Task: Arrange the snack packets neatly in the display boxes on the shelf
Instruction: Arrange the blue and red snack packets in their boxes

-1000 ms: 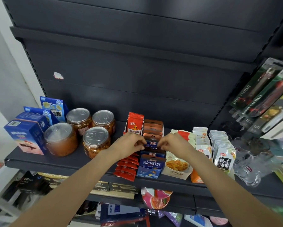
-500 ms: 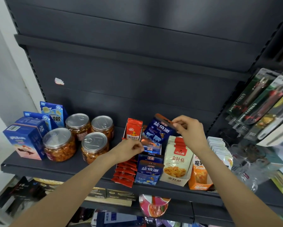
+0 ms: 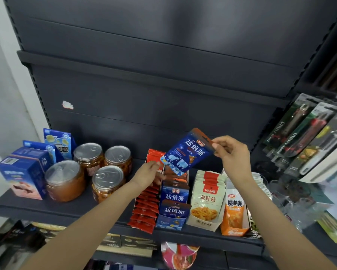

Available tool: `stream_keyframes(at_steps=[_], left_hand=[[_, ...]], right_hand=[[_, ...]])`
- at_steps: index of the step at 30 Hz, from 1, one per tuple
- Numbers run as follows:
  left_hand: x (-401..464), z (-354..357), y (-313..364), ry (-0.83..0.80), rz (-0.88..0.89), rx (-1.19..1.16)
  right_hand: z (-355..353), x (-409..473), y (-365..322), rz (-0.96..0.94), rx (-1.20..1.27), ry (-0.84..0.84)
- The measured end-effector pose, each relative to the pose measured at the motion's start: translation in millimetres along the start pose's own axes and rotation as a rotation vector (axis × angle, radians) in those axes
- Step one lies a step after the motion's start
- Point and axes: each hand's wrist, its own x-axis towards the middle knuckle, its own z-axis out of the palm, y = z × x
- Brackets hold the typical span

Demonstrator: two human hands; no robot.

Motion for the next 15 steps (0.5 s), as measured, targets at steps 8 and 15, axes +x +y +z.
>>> stream_keyframes(at_steps=[8,15], left_hand=[[-10.9,-13.2,15.5,-0.172,-0.147,-0.719],[-14.6,-16.5,18.8,-0.199,-0.18,-0.997]], right_hand=[[5.0,-8.3,5.1,0.053,0.17,-0.059],[7.8,-16.0,2.7,0.021,0.213,-0.073]])
